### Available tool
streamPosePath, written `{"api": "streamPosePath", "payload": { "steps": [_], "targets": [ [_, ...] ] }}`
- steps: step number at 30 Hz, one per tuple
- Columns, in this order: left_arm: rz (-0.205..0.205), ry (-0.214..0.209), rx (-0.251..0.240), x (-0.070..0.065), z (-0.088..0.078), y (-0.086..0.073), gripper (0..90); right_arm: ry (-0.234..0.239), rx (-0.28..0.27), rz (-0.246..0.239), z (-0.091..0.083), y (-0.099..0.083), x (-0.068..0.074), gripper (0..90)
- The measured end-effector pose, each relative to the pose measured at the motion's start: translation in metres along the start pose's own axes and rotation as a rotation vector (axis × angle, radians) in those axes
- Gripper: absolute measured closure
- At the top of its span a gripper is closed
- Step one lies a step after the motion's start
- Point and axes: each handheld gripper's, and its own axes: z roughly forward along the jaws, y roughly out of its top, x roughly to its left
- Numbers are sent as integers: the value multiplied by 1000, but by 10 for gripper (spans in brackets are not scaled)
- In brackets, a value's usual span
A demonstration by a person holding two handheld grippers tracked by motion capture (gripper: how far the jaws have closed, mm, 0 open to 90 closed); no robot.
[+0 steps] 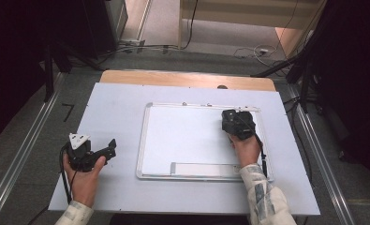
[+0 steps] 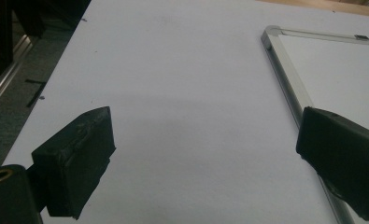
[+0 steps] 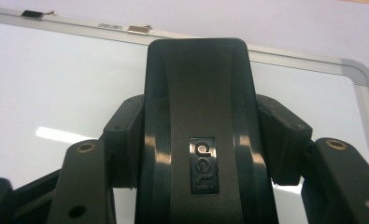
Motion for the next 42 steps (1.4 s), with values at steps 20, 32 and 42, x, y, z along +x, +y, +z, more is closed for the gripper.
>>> {"api": "streamPosePath", "payload": {
  "steps": [20, 32, 42],
  "targets": [
    [-1, 3, 4, 1, 0, 0, 48, -76, 13, 71, 7, -2, -36, 378],
    [-2, 2, 5, 1, 1, 0, 48, -132, 53, 96, 28, -7, -54, 376],
    [-6, 5, -1, 1, -1, 0, 48, -127, 33, 100, 21, -9, -60, 263]
  ]
}}
